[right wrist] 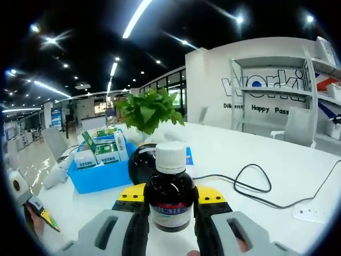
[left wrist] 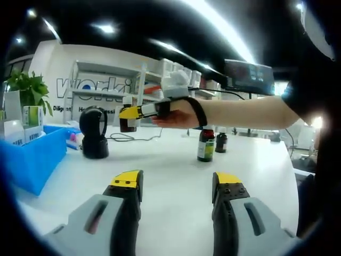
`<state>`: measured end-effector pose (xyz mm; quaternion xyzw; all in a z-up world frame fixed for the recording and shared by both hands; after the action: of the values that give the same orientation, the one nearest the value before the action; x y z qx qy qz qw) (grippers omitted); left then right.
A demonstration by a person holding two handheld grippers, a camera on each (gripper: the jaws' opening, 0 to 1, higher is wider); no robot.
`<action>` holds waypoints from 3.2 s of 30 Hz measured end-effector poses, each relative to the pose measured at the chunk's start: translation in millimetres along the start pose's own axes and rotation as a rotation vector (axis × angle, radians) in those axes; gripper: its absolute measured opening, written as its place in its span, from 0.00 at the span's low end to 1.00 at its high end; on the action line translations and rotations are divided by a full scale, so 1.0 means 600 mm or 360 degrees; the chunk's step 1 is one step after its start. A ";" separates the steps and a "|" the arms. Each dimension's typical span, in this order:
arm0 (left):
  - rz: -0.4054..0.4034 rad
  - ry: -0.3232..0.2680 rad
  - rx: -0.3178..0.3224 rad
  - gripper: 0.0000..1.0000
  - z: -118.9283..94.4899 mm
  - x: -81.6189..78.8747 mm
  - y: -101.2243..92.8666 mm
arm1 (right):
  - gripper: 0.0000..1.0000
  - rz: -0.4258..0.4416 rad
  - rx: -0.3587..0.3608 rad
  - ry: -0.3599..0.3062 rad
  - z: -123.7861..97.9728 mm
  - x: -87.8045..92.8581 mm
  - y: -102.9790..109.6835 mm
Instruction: Rotate the medicine bottle to make it face forward pick up the medicine bottle inspect the drug traceability code place the medicine on the table
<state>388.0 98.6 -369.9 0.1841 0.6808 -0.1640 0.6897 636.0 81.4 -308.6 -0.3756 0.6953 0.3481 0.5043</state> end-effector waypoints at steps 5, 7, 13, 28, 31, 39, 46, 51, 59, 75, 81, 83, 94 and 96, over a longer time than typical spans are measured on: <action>0.0001 -0.0001 0.0001 0.43 0.000 0.000 0.000 | 0.28 0.0008 -0.0022 -0.0005 -0.001 0.002 0.003; 0.0001 -0.0002 0.0003 0.43 0.000 -0.001 -0.001 | 0.28 0.0005 -0.0039 -0.0014 -0.003 0.002 0.008; -0.0001 -0.0003 0.0004 0.43 0.000 -0.001 -0.001 | 0.28 -0.0005 -0.0071 -0.0034 0.000 -0.001 0.018; -0.0001 0.0000 0.0002 0.43 -0.001 -0.001 -0.002 | 0.28 -0.0037 -0.0115 -0.0026 0.000 0.011 0.038; 0.0001 0.0001 0.0001 0.43 -0.001 0.000 -0.002 | 0.28 -0.0032 -0.0106 -0.0028 -0.003 0.007 0.034; -0.0003 -0.0001 -0.0001 0.43 -0.001 0.000 -0.001 | 0.28 -0.0036 -0.0059 -0.0068 -0.015 -0.016 0.035; 0.0001 -0.0003 -0.0002 0.43 -0.003 0.001 0.003 | 0.28 0.0011 0.0032 -0.0126 -0.034 -0.043 0.030; 0.0001 -0.0003 -0.0001 0.43 -0.003 0.002 0.005 | 0.28 -0.0004 0.0091 -0.0173 -0.056 -0.073 0.040; 0.0010 -0.0002 -0.0001 0.43 -0.002 0.002 0.003 | 0.28 0.0080 0.0310 -0.0230 -0.102 -0.099 0.039; 0.0028 -0.0005 -0.0005 0.43 -0.002 -0.001 0.000 | 0.28 0.0174 0.0571 -0.0329 -0.167 -0.063 0.059; 0.0035 -0.0005 -0.0004 0.43 -0.001 -0.001 -0.001 | 0.28 0.0215 0.0613 -0.0355 -0.181 -0.038 0.072; 0.0036 -0.0005 -0.0004 0.43 -0.001 -0.001 -0.001 | 0.28 0.0203 0.0631 -0.0357 -0.184 -0.029 0.079; 0.0050 -0.0002 0.0000 0.43 -0.001 -0.001 -0.002 | 0.28 0.0132 0.0692 -0.0415 -0.203 -0.005 0.097; 0.0051 -0.0003 0.0000 0.43 -0.001 -0.001 -0.002 | 0.28 0.0120 0.0711 -0.0428 -0.206 -0.001 0.099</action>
<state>386.6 97.9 -369.1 0.1949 0.6771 -0.1531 0.6929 529.9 3.0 -270.9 -0.1791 0.6952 0.2514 0.6492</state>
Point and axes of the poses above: the point that each gripper's makers call its tool centre point, and the gripper's own axes: z roughly forward along the fingers, y roughly to its left, x roughly out of its underside, the point moved 4 cm from there along -z, roughly backward along the fingers, and after that the axes turned 5 degrees about z, right-handed, at the moved point
